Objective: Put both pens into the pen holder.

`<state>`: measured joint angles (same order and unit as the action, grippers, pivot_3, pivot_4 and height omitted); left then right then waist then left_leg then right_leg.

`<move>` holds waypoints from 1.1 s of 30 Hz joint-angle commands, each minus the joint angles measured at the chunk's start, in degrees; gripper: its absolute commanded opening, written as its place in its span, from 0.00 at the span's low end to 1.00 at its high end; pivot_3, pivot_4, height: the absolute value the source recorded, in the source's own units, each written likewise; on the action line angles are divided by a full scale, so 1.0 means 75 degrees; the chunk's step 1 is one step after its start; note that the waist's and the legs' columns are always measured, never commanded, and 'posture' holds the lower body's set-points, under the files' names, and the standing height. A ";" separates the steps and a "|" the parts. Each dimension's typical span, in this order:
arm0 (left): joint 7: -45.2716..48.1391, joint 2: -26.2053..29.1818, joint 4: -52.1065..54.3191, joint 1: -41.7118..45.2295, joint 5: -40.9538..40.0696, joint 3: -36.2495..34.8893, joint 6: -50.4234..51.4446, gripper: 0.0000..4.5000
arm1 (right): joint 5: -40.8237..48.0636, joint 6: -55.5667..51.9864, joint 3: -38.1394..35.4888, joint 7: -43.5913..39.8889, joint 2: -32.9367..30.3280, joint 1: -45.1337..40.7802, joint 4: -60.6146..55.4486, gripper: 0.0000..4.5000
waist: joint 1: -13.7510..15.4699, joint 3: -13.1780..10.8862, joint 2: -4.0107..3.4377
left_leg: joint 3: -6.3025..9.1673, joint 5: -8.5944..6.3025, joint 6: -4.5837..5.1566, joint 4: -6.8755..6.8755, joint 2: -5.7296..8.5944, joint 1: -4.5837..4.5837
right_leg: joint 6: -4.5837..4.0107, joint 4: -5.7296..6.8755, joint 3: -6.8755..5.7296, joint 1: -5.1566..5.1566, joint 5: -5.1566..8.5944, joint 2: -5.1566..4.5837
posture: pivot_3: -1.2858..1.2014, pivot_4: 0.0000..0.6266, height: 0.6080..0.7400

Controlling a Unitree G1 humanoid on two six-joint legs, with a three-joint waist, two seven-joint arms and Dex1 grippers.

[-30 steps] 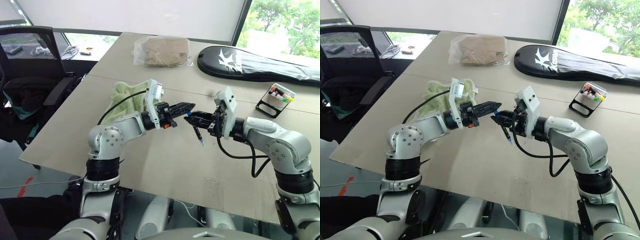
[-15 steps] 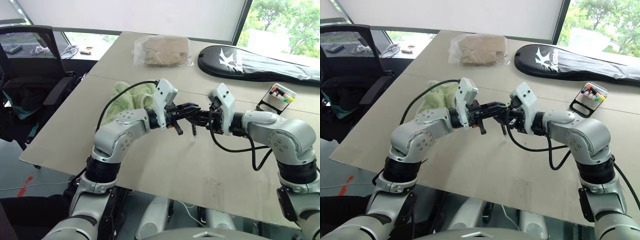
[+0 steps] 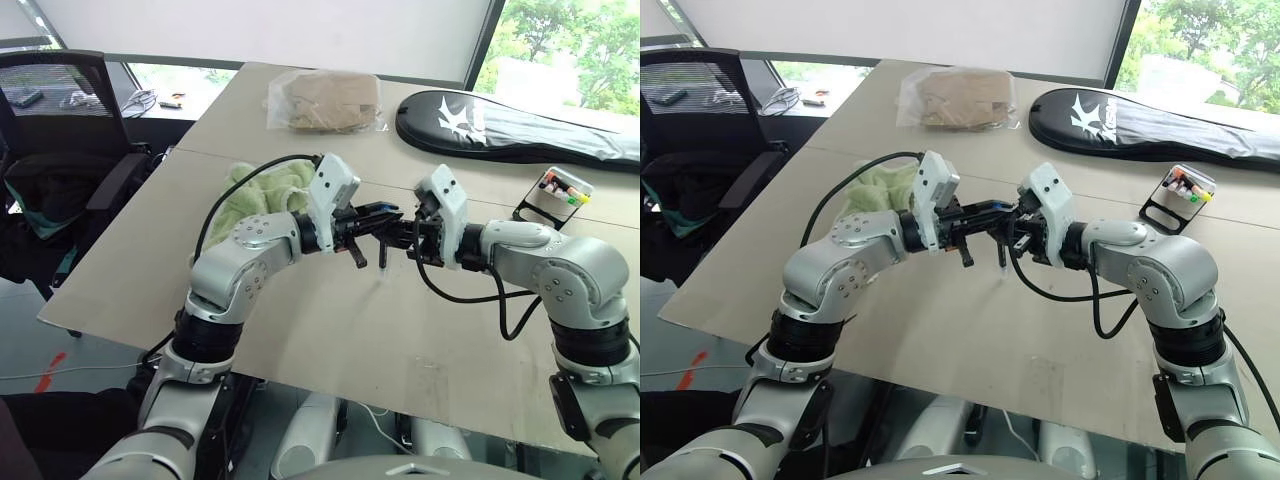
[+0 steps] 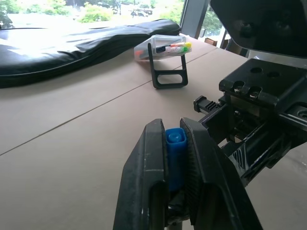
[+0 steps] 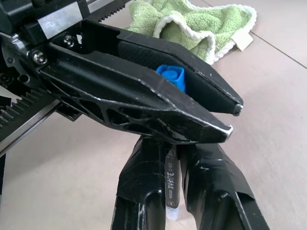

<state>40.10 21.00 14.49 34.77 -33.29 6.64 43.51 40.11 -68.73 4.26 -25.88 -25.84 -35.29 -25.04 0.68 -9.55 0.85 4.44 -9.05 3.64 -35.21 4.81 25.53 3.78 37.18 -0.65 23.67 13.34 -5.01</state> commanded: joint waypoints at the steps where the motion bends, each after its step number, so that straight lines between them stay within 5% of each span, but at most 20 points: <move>1: -0.0081 -0.0269 0.0234 0.0524 -0.0774 -0.0688 0.0184 0.39 | -0.0333 0.0523 -0.0179 -0.0014 -0.0309 0.0016 -0.0312 0.00 | 0.0013 0.0000 0.0000 | 0.0001 0.0000 0.0000 -0.0001 0.0000 0.0002 | 0.0000 0.0000 -0.0002 0.0000 0.0000 0.0000 | 0.52 0.24 1.00; 6: -0.0706 -0.0644 -0.0061 0.0964 -0.1561 -0.1545 0.0635 0.90 | -0.0955 0.1362 -0.0714 0.0103 -0.0888 0.0330 -0.0162 0.00 | 0.0013 -0.0001 0.0001 | 0.0003 0.0001 0.0000 -0.0009 0.0002 0.0007 | 0.0002 -0.0005 -0.0009 -0.0003 -0.0001 0.0003 | 0.52 0.24 1.00; 17: -0.0851 -0.0735 -0.0033 0.0912 -0.1174 -0.1248 0.0287 0.91 | -0.1935 0.3106 -0.1974 0.0723 -0.0805 0.0570 0.0866 0.00 | -0.0007 -0.0001 0.0001 | -0.0007 0.0022 -0.0033 -0.0008 0.0002 0.0005 | 0.0002 -0.0001 0.0002 -0.0003 -0.0001 0.0012 | 0.52 0.24 1.00; 27: -0.0868 -0.1018 -0.0196 0.0746 0.0152 -0.0362 -0.1135 0.91 | -0.4205 0.5670 -0.2459 0.3012 -0.0636 -0.0113 0.2789 0.00 | 0.0025 -0.0002 -0.0001 | -0.0019 0.0025 -0.0038 -0.0007 0.0005 0.0004 | 0.0001 -0.0001 0.0007 -0.0003 -0.0001 0.0023 | 0.52 0.24 1.00; 33: -0.0767 -0.1205 -0.0313 0.0700 0.0500 -0.0083 -0.1543 0.91 | -0.4751 0.5883 -0.2627 0.4073 0.0042 0.0392 0.2132 0.00 | -0.0001 -0.0001 -0.0003 | -0.0022 0.0026 -0.0039 0.0001 0.0003 0.0002 | 0.0001 0.0002 0.0014 0.0000 -0.0001 0.0027 | 0.52 0.24 1.00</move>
<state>34.00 12.32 11.05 40.11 -29.94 5.81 33.68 5.58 -25.40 -14.22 2.41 -26.23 -33.09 -4.35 0.67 -9.56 0.83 4.28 -8.86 3.34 -35.20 4.83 25.54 3.79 37.22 -0.54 23.67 13.33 -4.80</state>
